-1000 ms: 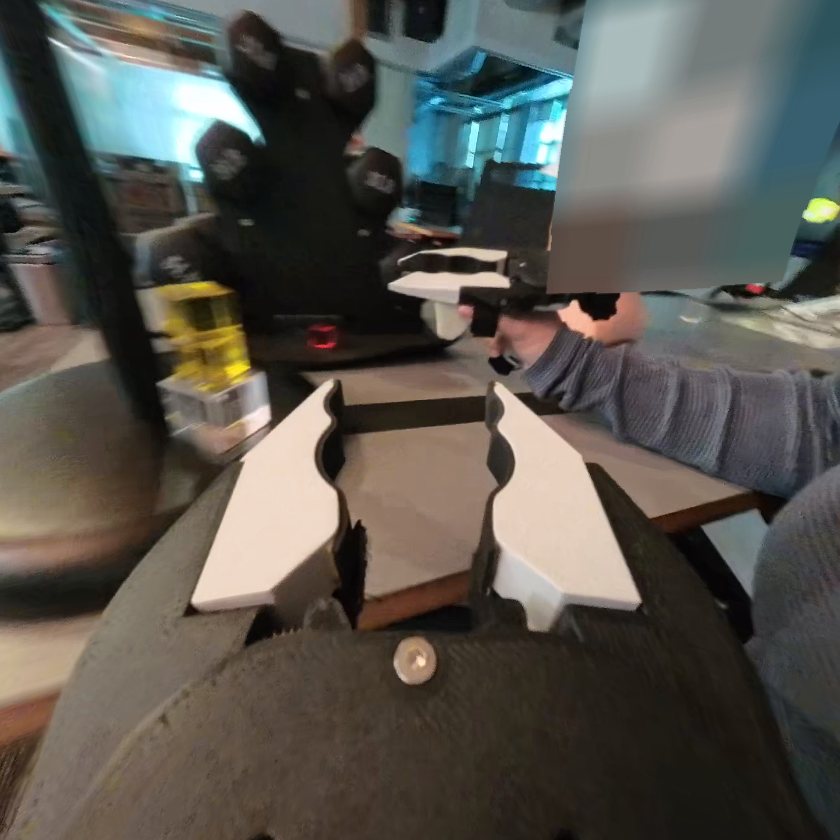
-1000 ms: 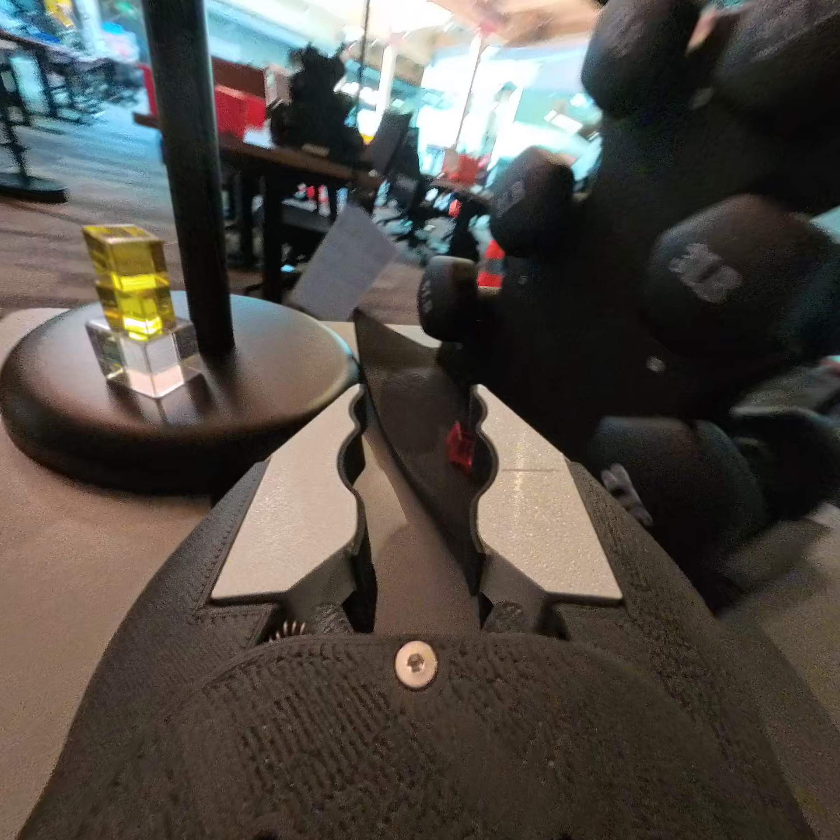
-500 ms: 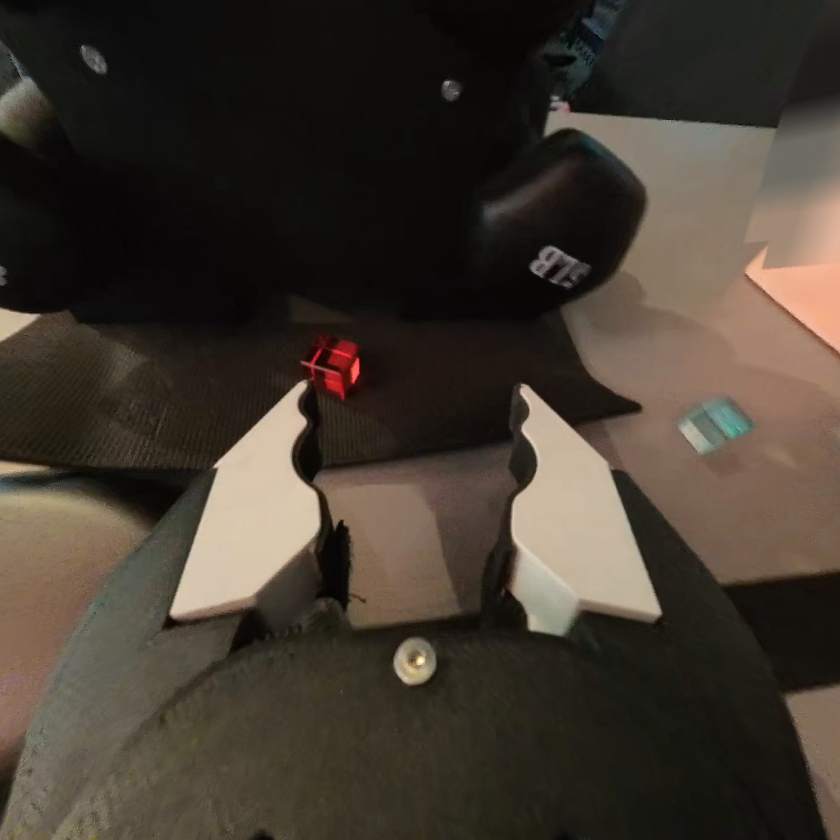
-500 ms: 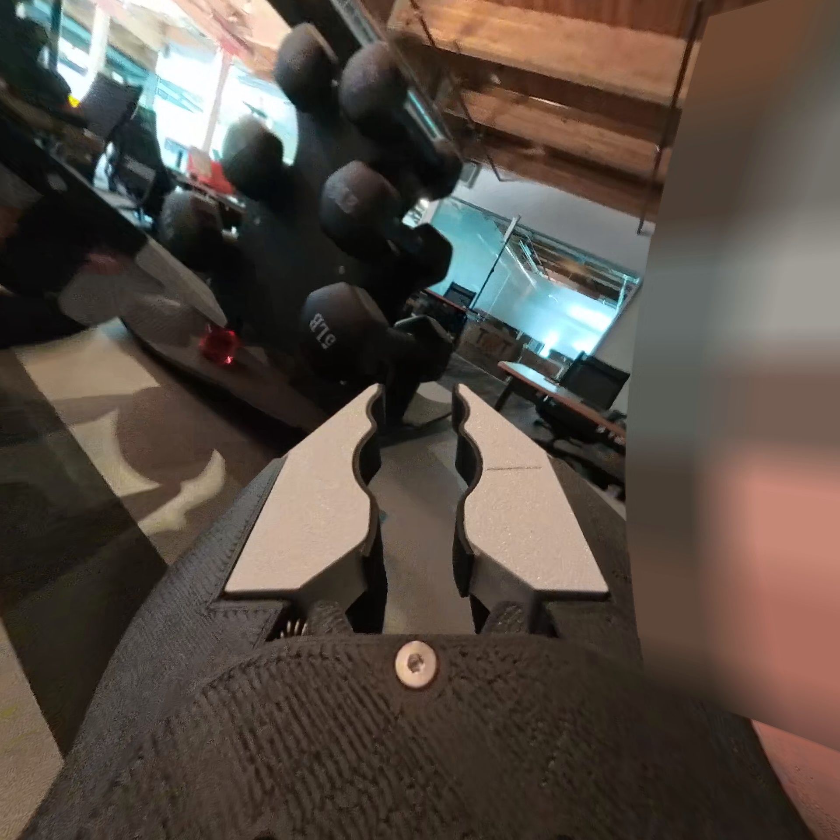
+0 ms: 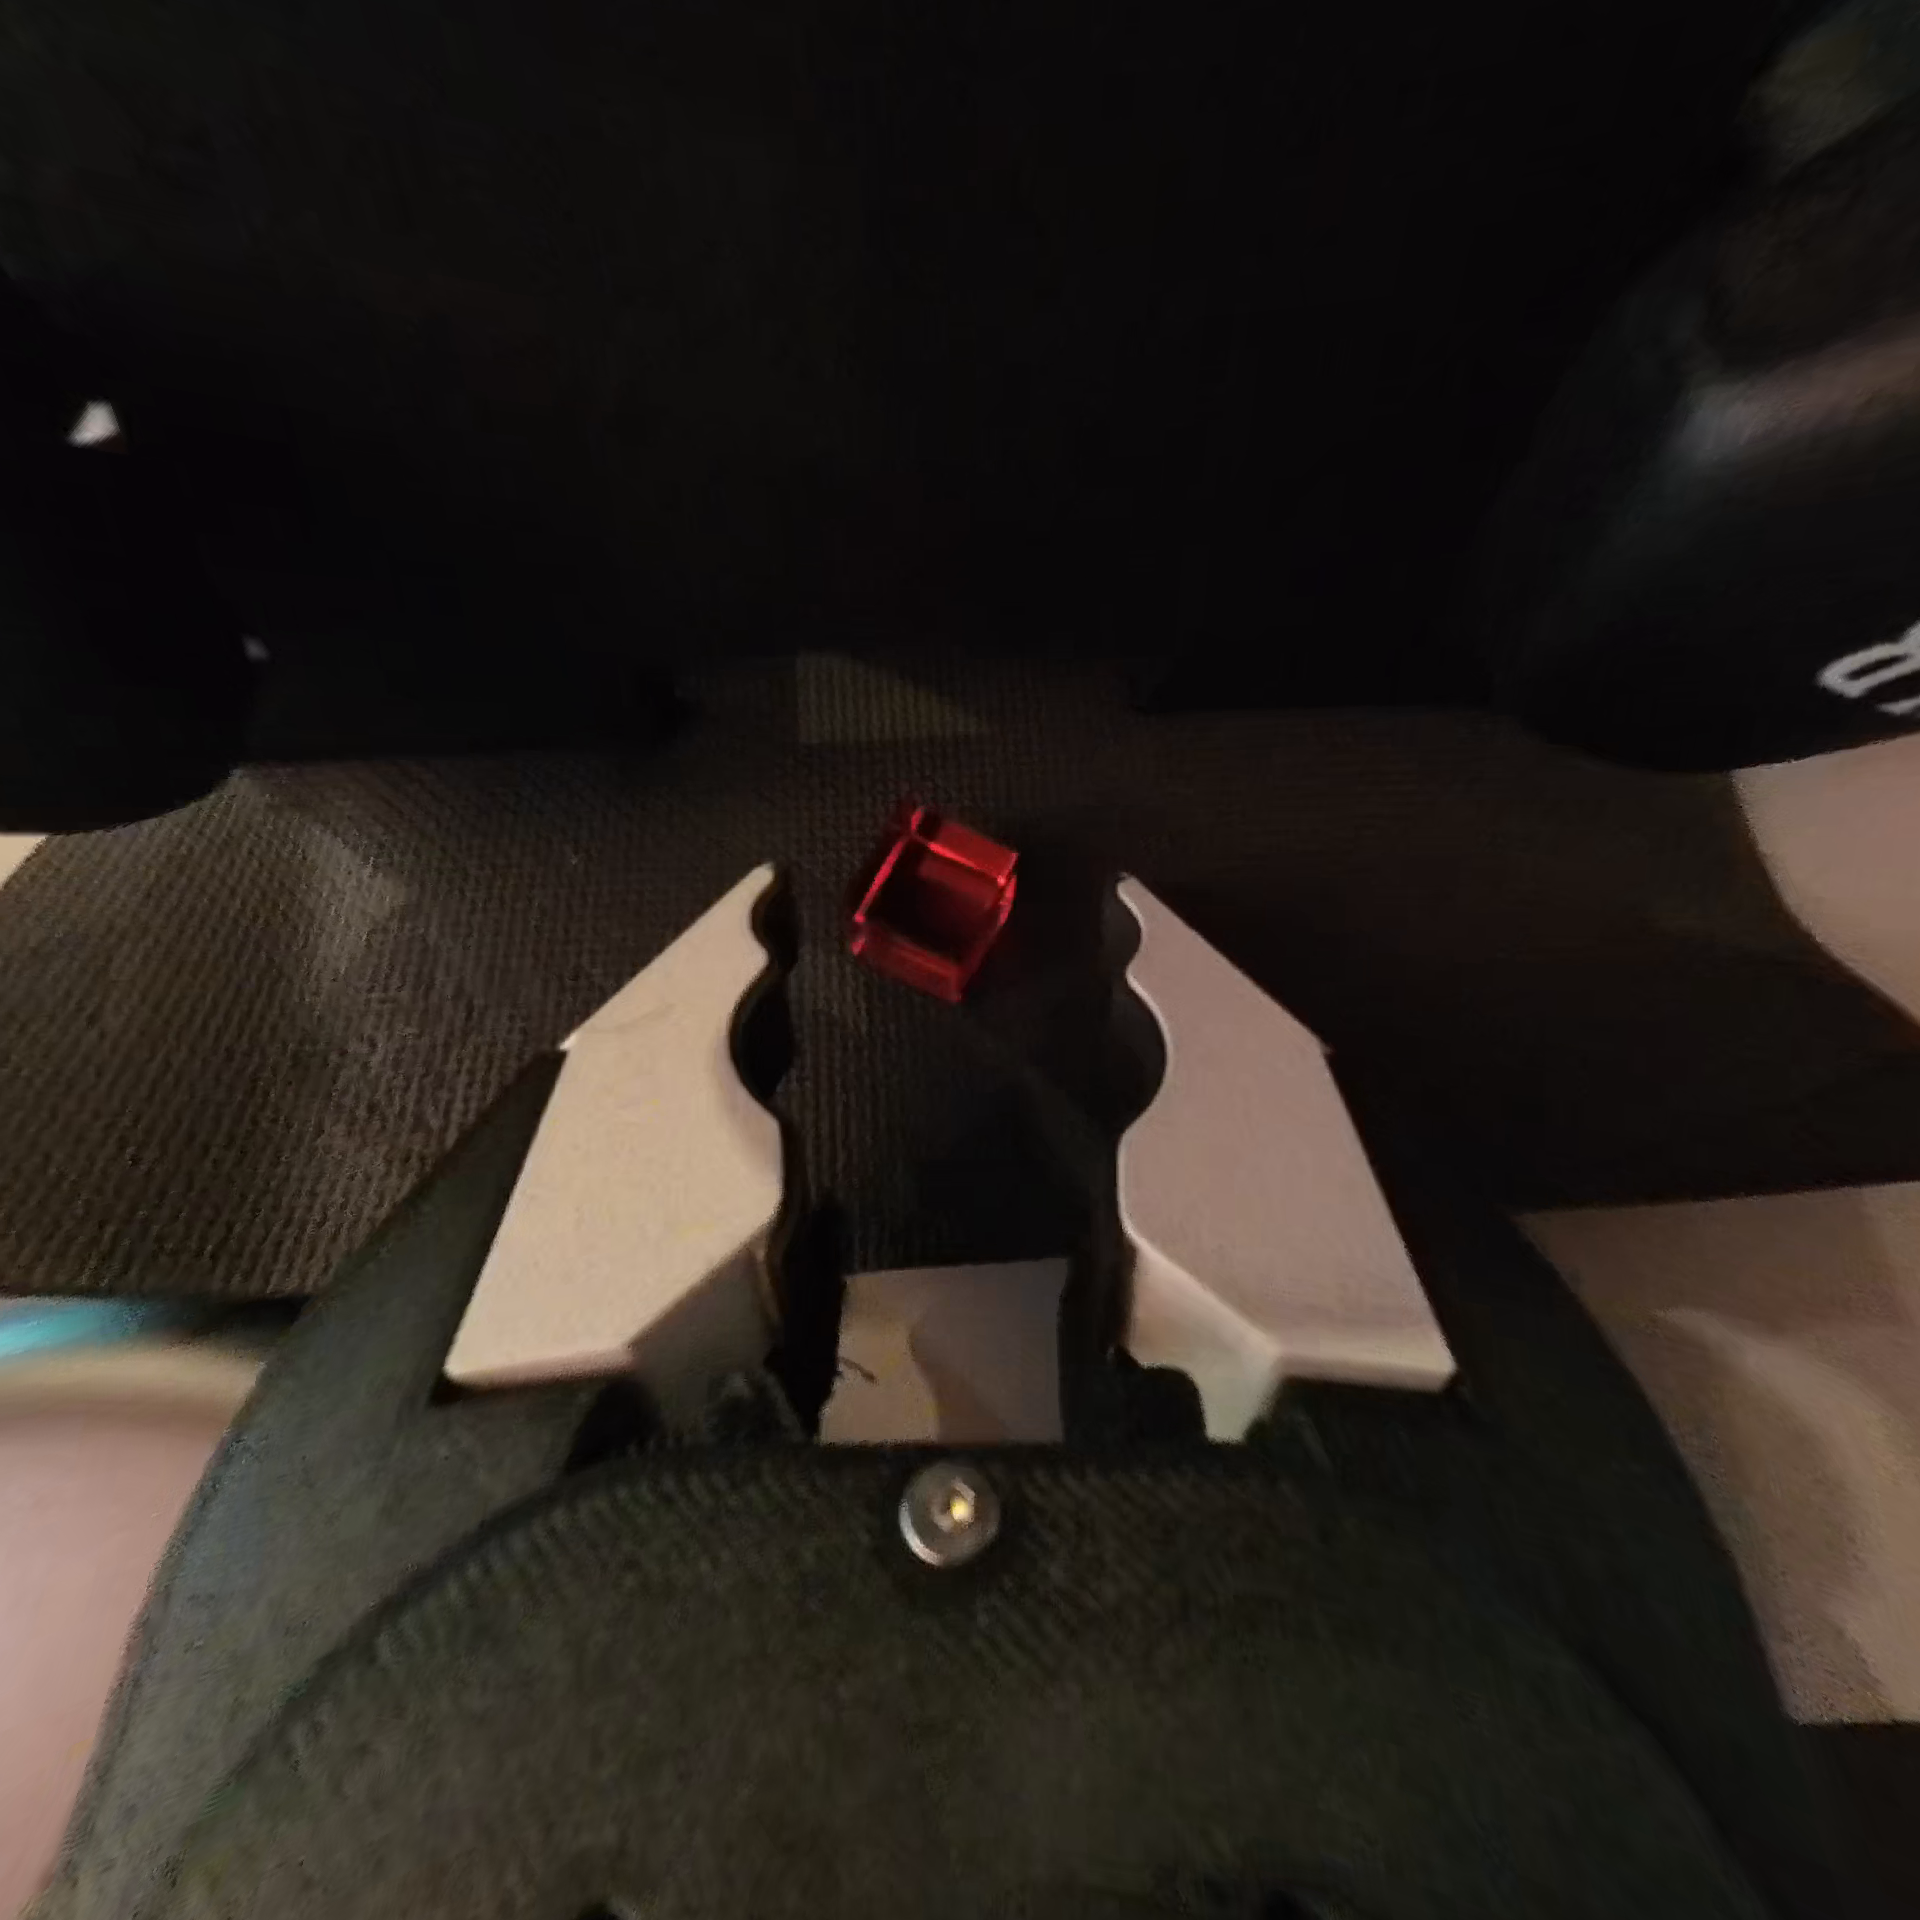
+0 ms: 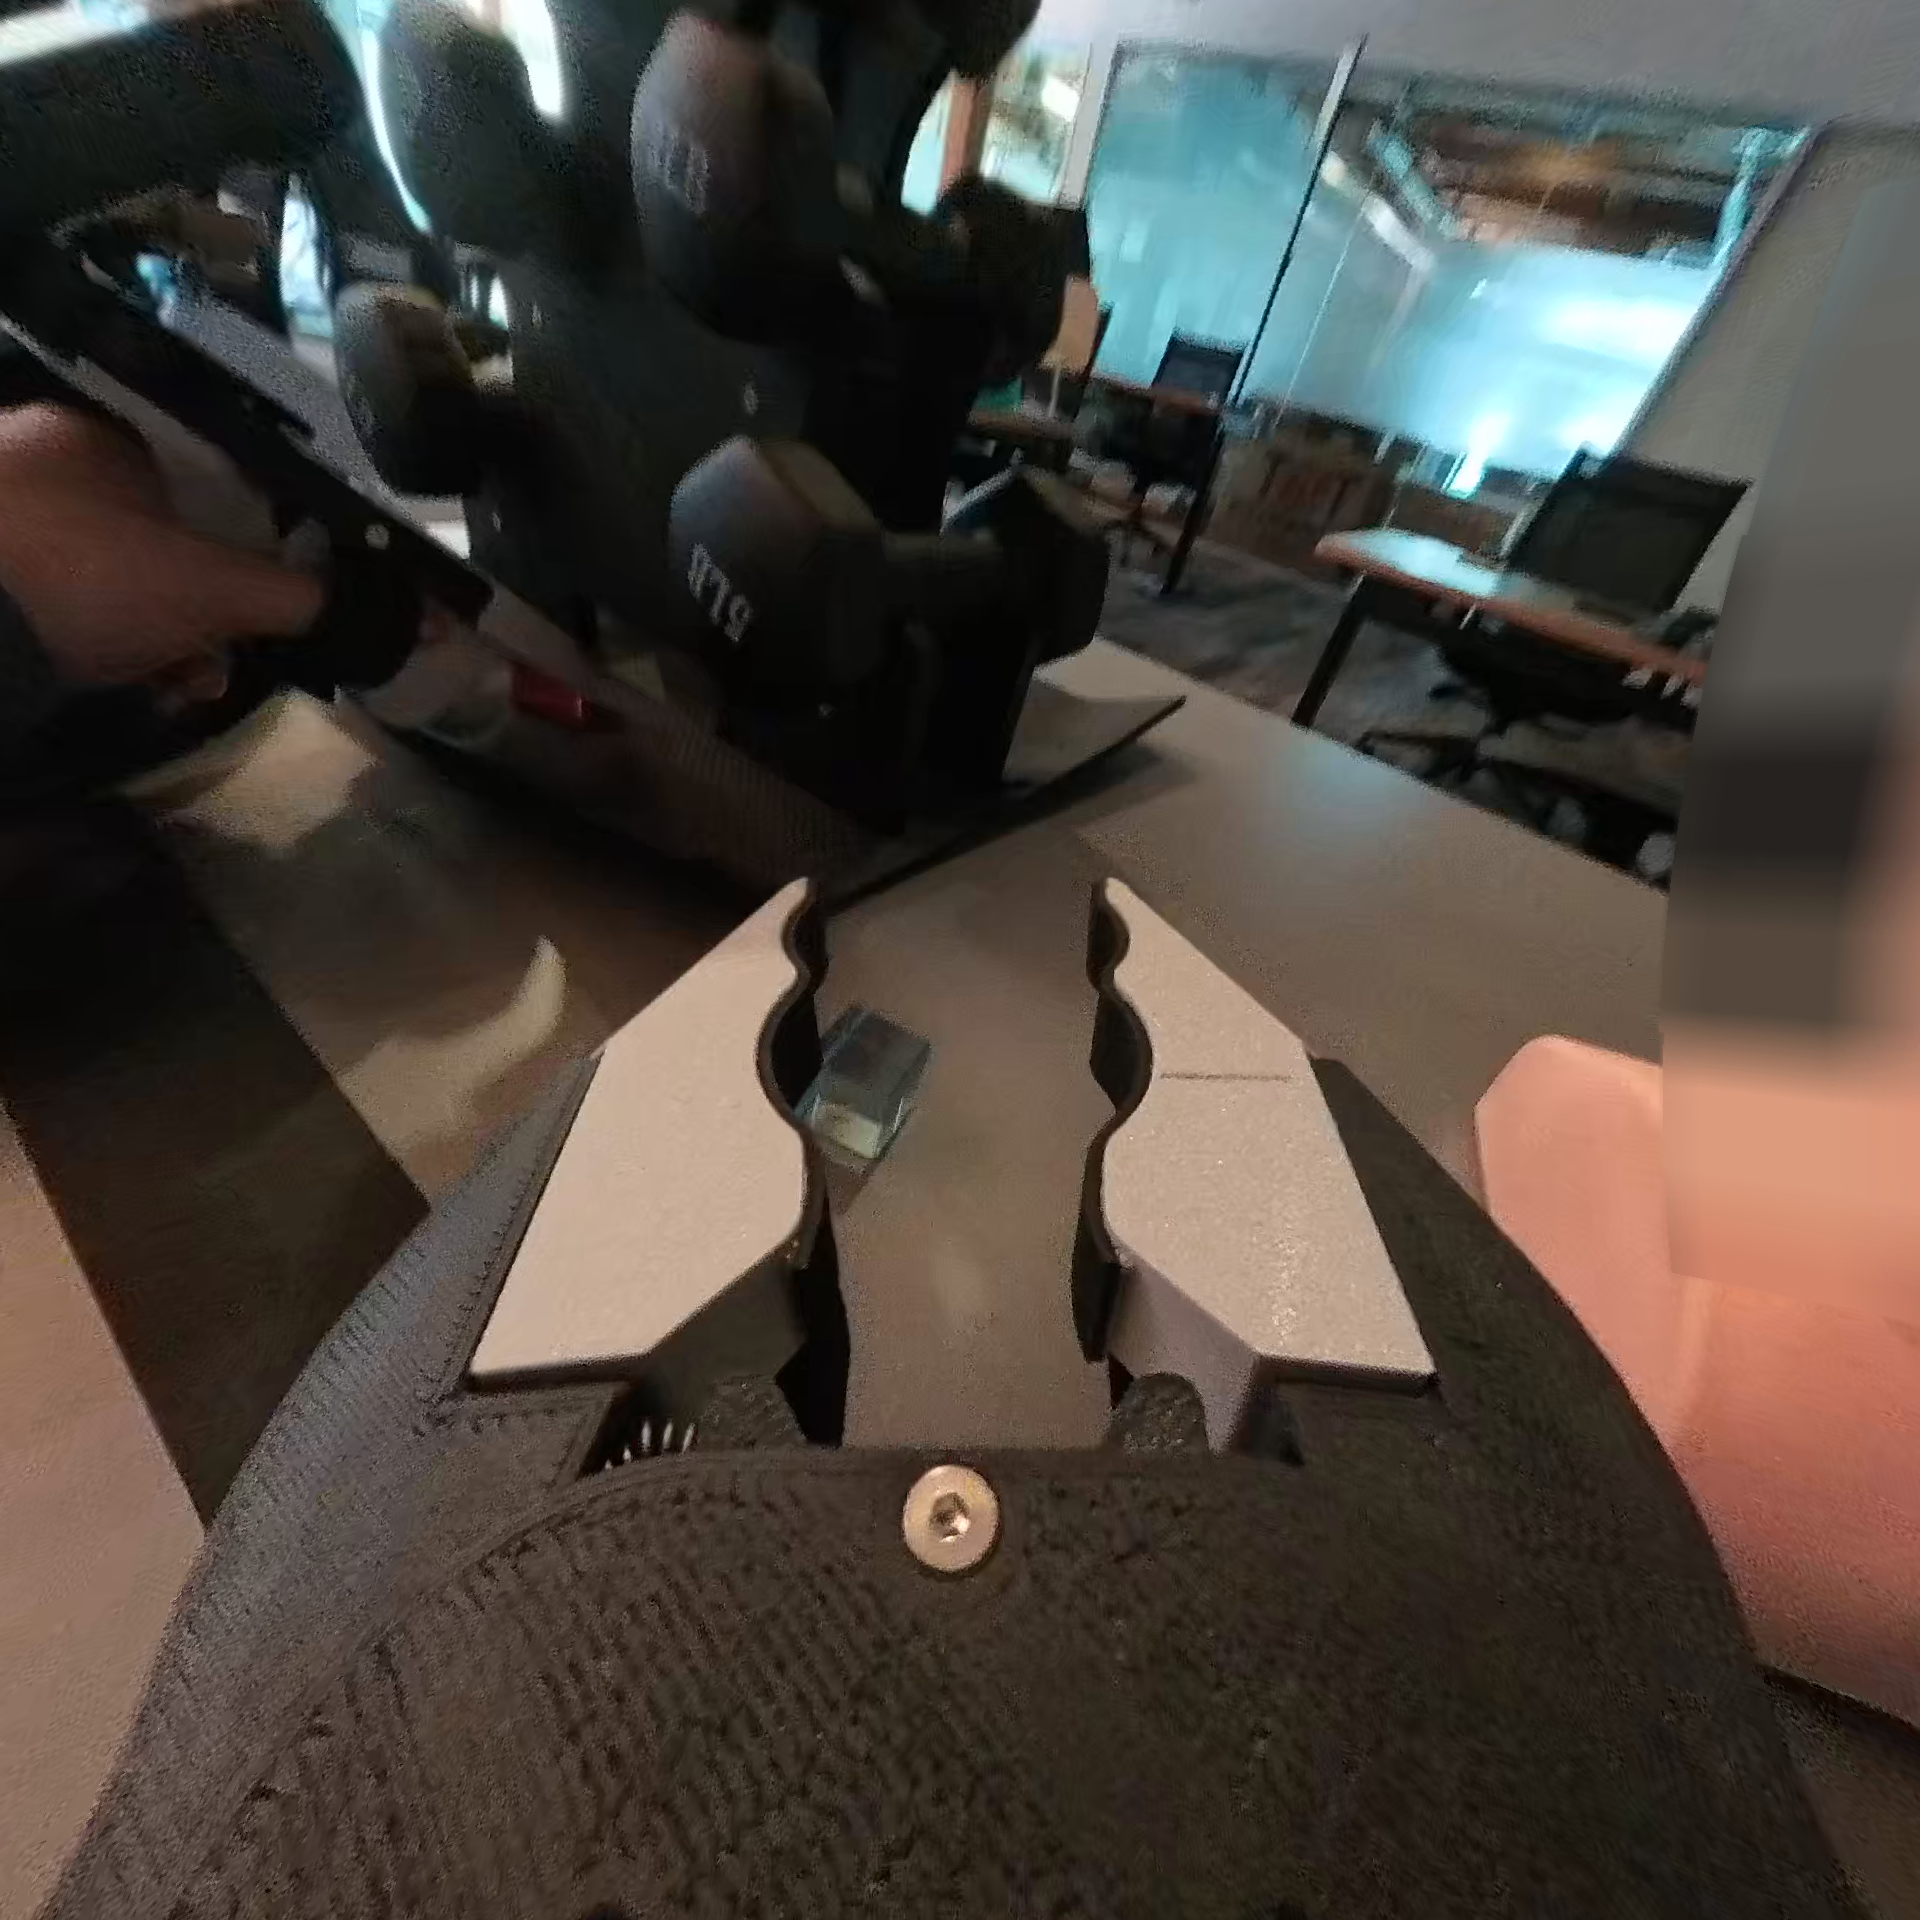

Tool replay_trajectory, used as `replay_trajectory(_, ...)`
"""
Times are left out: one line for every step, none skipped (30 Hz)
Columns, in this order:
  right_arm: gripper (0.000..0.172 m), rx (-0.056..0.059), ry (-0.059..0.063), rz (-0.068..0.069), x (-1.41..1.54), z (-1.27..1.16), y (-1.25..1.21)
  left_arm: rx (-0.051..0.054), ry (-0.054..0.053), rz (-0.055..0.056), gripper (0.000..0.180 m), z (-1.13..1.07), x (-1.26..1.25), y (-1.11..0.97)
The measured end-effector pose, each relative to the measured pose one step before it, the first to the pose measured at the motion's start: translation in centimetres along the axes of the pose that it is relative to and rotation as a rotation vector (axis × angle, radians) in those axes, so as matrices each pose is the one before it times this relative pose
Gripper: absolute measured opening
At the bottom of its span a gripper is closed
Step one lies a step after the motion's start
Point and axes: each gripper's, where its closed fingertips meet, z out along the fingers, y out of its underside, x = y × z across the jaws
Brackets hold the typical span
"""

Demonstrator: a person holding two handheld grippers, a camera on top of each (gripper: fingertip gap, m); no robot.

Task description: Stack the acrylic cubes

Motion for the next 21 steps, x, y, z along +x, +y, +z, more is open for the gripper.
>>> replay_trajectory(0.051, -0.0506, -0.0238, 0.0144, -0.095, 0.274, 0.750, -0.0302, 0.0186, 0.0120, 0.053, 0.377, 0.328, 0.353)
replay_trajectory(0.053, -0.0438, -0.0315, 0.0174, -0.223, 0.278, 0.621, -0.0228, 0.0077, 0.0057, 0.052, 0.299, 0.208, 0.326)
replay_trajectory(0.053, -0.0384, -0.0336, 0.0142, -0.294, 0.266, 0.550, -0.0056, -0.0044, 0.0108, 0.048, 0.108, 0.122, 0.150)
replay_trajectory(0.055, -0.0354, -0.0243, 0.0127, -0.165, 0.239, 0.494, 0.0074, -0.0027, 0.0155, 0.039, -0.108, 0.234, 0.019)
replay_trajectory(0.058, -0.0296, -0.0235, 0.0113, -0.150, 0.203, 0.423, 0.0105, 0.0078, 0.0200, 0.027, -0.212, 0.405, 0.014)
replay_trajectory(0.058, -0.0279, -0.0329, 0.0104, -0.276, 0.199, 0.384, 0.0040, 0.0116, 0.0171, 0.026, -0.202, 0.452, 0.115)
replay_trajectory(0.058, -0.0298, -0.0340, 0.0109, -0.296, 0.217, 0.411, -0.0080, 0.0057, 0.0086, 0.027, -0.203, 0.356, 0.330)
replay_trajectory(0.058, -0.0290, -0.0316, 0.0123, -0.239, 0.214, 0.397, -0.0015, 0.0005, 0.0127, 0.027, -0.343, 0.296, 0.288)
replay_trajectory(0.058, -0.0216, -0.0263, 0.0156, -0.159, 0.177, 0.284, 0.0038, 0.0117, 0.0195, 0.026, -0.499, 0.518, 0.244)
replay_trajectory(0.059, -0.0103, -0.0167, 0.0183, -0.020, 0.103, 0.131, 0.0069, 0.0167, 0.0123, 0.026, -0.632, 0.652, 0.187)
replay_trajectory(0.059, -0.0014, -0.0106, 0.0176, 0.035, 0.023, 0.023, 0.0168, 0.0262, 0.0117, 0.026, -0.777, 0.908, 0.119)
replay_trajectory(0.058, 0.0022, -0.0046, 0.0149, 0.096, -0.016, -0.023, 0.0272, 0.0341, 0.0153, 0.026, -0.887, 1.121, 0.059)
replay_trajectory(0.058, 0.0022, -0.0030, 0.0102, 0.066, -0.017, -0.023, 0.0262, 0.0405, 0.0222, 0.026, -0.961, 1.295, 0.110)
replay_trajectory(0.058, -0.0007, -0.0005, 0.0068, 0.057, 0.009, 0.009, 0.0205, 0.0422, 0.0193, 0.026, -0.963, 1.373, 0.171)
replay_trajectory(0.058, -0.0048, 0.0018, 0.0034, 0.061, 0.045, 0.059, 0.0192, 0.0483, 0.0192, 0.026, -0.924, 1.500, 0.236)
replay_trajectory(0.058, -0.0081, 0.0008, -0.0003, 0.008, 0.077, 0.092, 0.0156, 0.0422, 0.0147, 0.026, -0.846, 1.386, 0.353)
replay_trajectory(0.058, -0.0081, -0.0024, -0.0032, -0.057, 0.081, 0.092, 0.0050, 0.0311, 0.0042, 0.026, -0.810, 1.175, 0.467)
replay_trajectory(0.058, -0.0057, -0.0013, -0.0037, -0.053, 0.060, 0.066, 0.0076, 0.0331, 0.0094, 0.026, -0.875, 1.174, 0.376)
replay_trajectory(0.058, -0.0030, -0.0018, -0.0035, -0.052, 0.043, 0.034, 0.0127, 0.0231, 0.0120, 0.026, -0.970, 1.021, 0.277)
replay_trajectory(0.058, -0.0017, -0.0038, -0.0022, -0.058, 0.019, 0.020, 0.0141, 0.0062, 0.0123, 0.026, -1.114, 0.738, 0.215)
replay_trajectory(0.058, -0.0002, -0.0050, -0.0005, -0.063, 0.007, -0.002, 0.0155, -0.0068, 0.0195, 0.026, -1.285, 0.475, 0.141)
